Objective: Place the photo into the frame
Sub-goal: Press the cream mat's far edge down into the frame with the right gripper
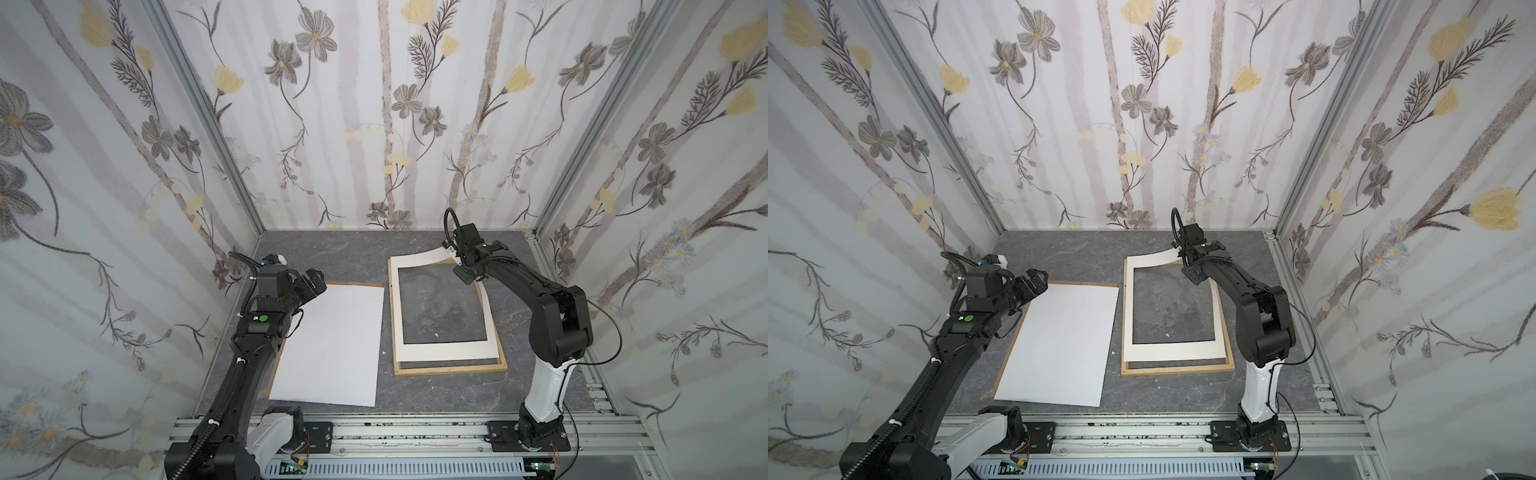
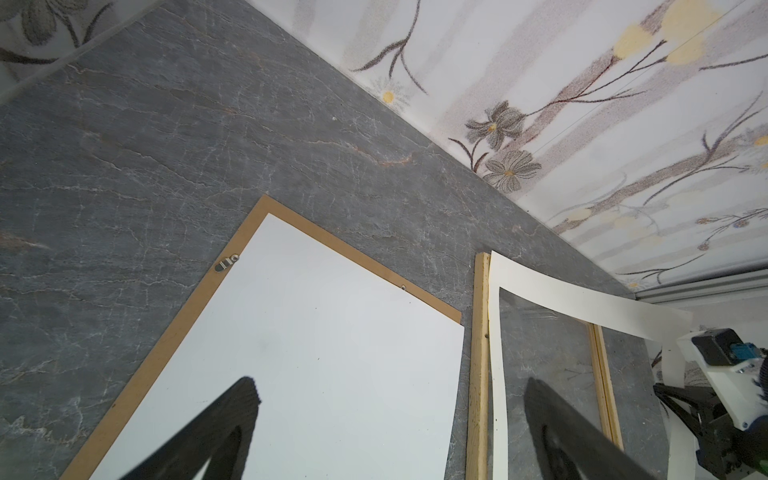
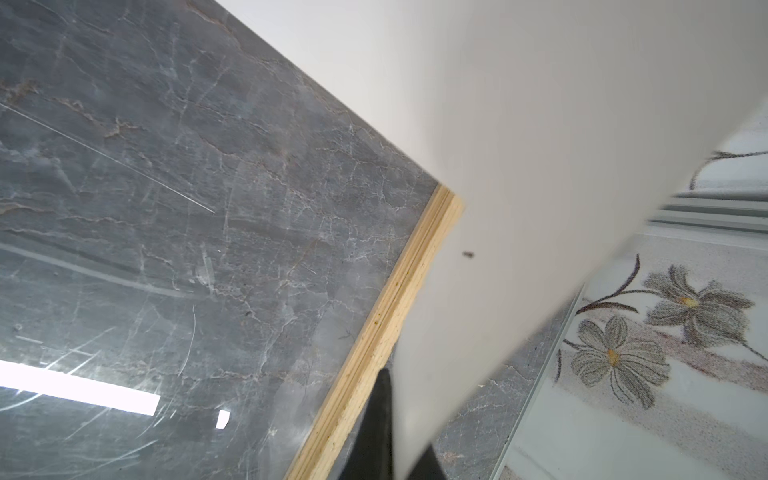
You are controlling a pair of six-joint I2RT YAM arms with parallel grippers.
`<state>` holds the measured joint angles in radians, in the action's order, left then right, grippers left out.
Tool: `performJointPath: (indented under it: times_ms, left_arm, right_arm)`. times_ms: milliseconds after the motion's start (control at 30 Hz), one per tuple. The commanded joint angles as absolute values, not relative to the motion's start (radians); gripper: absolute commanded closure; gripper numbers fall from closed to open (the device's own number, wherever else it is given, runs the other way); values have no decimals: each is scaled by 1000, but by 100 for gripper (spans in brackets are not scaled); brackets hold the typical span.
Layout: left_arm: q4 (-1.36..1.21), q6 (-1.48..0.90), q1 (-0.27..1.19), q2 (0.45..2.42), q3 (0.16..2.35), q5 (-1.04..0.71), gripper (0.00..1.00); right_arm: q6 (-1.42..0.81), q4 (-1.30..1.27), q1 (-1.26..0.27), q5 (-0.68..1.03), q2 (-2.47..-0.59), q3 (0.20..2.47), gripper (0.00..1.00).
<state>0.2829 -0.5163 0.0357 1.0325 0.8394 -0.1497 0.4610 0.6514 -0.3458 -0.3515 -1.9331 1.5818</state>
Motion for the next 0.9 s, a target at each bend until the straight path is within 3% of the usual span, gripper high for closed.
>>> performJointPath:
  times_ms: [0,867]
  left_arm:
    - [255,-519,36,1029,836,-146,0]
    - [258,-515,35,1028,838,-150,0]
  right_arm:
    - [495,617,-345,-350,-1945,1574,100]
    - [519,572,-331,-360,-1883,1500,100]
